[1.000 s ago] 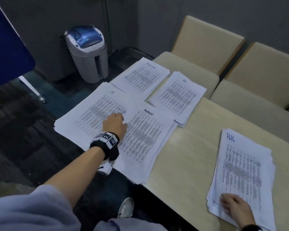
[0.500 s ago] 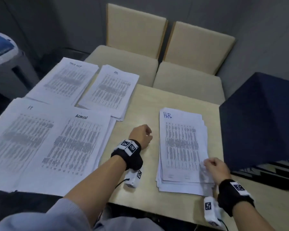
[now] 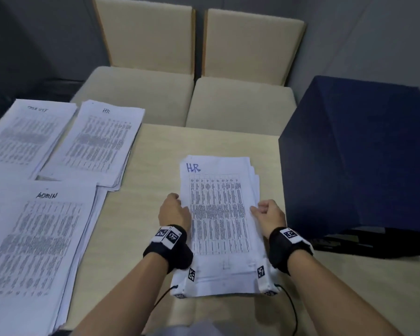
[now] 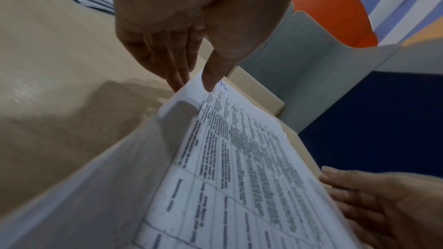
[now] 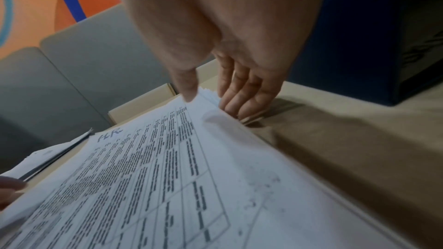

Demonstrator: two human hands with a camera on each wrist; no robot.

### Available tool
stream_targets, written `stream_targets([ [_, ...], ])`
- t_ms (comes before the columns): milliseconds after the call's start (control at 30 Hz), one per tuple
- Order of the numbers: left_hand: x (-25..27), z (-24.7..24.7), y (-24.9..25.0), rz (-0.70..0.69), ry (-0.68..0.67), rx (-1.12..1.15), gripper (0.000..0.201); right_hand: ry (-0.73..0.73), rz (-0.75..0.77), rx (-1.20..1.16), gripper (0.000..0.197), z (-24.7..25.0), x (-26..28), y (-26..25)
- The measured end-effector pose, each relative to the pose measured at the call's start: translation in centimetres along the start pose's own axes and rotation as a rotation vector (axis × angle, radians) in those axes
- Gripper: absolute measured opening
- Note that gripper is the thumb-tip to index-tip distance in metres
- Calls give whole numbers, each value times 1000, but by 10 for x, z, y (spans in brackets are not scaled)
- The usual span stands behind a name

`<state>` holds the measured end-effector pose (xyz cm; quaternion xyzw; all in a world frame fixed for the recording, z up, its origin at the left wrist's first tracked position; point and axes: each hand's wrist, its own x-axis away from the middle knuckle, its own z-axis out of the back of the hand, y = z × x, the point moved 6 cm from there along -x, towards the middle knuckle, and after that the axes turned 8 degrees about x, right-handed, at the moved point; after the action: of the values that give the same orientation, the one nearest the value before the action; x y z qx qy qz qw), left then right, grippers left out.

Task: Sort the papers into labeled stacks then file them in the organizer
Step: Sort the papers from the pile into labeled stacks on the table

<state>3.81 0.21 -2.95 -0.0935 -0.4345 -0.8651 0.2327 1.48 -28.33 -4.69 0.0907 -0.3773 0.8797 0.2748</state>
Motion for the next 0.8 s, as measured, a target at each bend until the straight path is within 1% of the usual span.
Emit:
stream_targets([
  [100, -3, 2, 1, -11, 58, 24, 33, -1, 61, 40, 32, 1, -5, -7],
  [167, -6, 3, 2, -23, 83, 40, 28, 35, 88, 57, 26, 4, -7, -10],
  [233, -11, 3, 3, -2, 84, 53, 26, 79, 112, 37, 21, 9, -8, -14],
  [267, -14, 3, 4, 17, 82, 56, 25, 84, 128, 40, 23, 11, -10, -15],
  [333, -22, 3, 5, 37, 82, 39, 18, 53, 179, 123, 37, 12, -9, -18],
  [367, -25, 4, 6, 30, 85, 23, 17, 35, 197, 164, 41, 12, -7, -18],
  [400, -27, 6, 7, 14, 89, 1, 17, 39, 207, 182, 41, 14, -5, -18],
  [467, -30, 12, 6, -23, 81, -78, 19, 101, 203, 167, 32, 20, 1, -15],
  [533, -33, 18, 3, -55, 50, -210, 26, 184, 194, 104, 20, 30, 10, -16],
  [567, -34, 20, 3, -65, 36, -293, 30, 201, 182, 41, 21, 35, 15, -18],
  [633, -35, 24, 6, -88, 37, -442, 36, 189, 137, -92, 37, 38, 20, -21],
  [667, -34, 25, 9, -106, 38, -479, 38, 176, 123, -126, 44, 38, 19, -23],
  [767, -33, 22, 15, -145, -21, -452, 33, 67, 52, -175, 61, 27, 1, -28],
  [800, -31, 22, 18, -146, -42, -432, 32, 38, 34, -145, 58, 23, -7, -28],
])
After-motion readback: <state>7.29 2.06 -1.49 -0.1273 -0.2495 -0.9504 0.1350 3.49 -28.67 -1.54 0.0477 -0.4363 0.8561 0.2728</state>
